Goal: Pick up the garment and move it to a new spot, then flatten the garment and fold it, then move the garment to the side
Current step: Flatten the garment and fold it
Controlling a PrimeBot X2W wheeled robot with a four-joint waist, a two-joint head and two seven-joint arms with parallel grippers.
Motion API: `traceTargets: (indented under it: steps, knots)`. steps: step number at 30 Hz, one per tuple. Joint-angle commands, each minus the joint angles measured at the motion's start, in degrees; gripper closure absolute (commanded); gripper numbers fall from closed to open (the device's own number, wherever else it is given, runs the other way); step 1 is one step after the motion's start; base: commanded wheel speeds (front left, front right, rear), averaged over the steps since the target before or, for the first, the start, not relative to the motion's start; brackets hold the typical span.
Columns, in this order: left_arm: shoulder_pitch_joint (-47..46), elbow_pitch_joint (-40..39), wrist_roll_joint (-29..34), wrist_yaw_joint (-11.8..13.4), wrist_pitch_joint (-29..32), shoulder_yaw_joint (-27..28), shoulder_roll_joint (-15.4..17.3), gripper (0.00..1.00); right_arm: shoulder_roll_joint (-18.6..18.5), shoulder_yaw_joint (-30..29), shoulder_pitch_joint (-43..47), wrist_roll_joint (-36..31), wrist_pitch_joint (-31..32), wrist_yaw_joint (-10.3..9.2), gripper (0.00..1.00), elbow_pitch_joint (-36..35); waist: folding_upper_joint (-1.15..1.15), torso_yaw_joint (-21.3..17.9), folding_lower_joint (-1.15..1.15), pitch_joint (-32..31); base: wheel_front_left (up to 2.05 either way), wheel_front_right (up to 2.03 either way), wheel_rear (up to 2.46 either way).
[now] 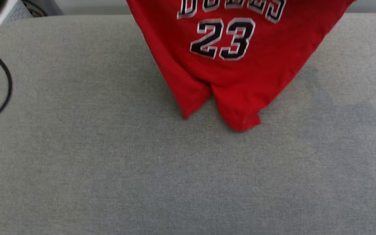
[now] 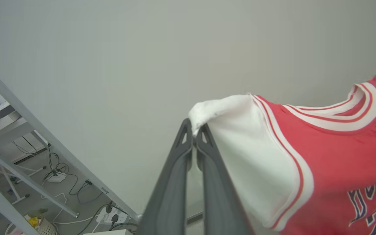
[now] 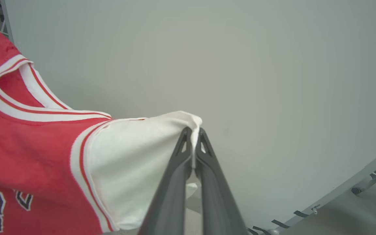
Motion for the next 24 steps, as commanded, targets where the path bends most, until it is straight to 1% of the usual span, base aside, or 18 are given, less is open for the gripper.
traceTargets:
  steps: [1, 7, 12, 15, 19, 24]
  knots:
    - [-3.28, 1.56, 0.56, -0.64, -0.69, 0.60, -1.03, 1.00, 0.91, 0.33, -3.80, -1.10, -0.30, -0.05, 1.00, 1.51, 0.00, -1.07, 0.00, 5.95, 0.00, 0.00, 0.00]
    - [-15.50, 9.68, 2.85, -2.30, -4.83, 2.36, -4.75, 1.00, 4.05, 2.41, -18.61, -4.65, -2.22, -0.05, 1.00, 9.77, 0.00, -1.18, 0.00, 9.48, 0.00, 0.00, 0.00]
    - [-22.49, 16.21, 4.05, -3.70, -8.13, 2.70, -6.12, 1.00, 5.61, 4.38, -28.41, -6.75, -4.87, -0.05, 1.00, 16.46, 0.00, -1.05, 0.00, 10.62, 0.00, 0.00, 0.00]
    - [-25.14, 20.03, 4.06, -4.36, -10.16, 2.66, -6.80, 1.00, 6.54, 5.89, -32.93, -7.06, -6.55, -0.05, 1.00, 20.41, 0.00, -0.72, 0.00, 10.98, 0.00, 0.00, 0.00]
    - [-25.57, 24.15, 3.38, -4.90, -12.37, 2.06, -7.59, 1.00, 8.01, 8.98, -35.56, -6.17, -8.55, -0.05, 1.00, 24.87, 0.00, -0.53, 0.00, 11.30, 0.00, 0.00, 0.00]
    - [-23.10, 27.54, 2.48, -5.26, -15.05, 0.16, -7.88, 1.00, 9.09, 13.33, -34.25, -3.38, -10.65, -0.05, 1.00, 27.82, 0.00, -0.53, 0.00, 12.00, 0.00, 0.00, 0.00]
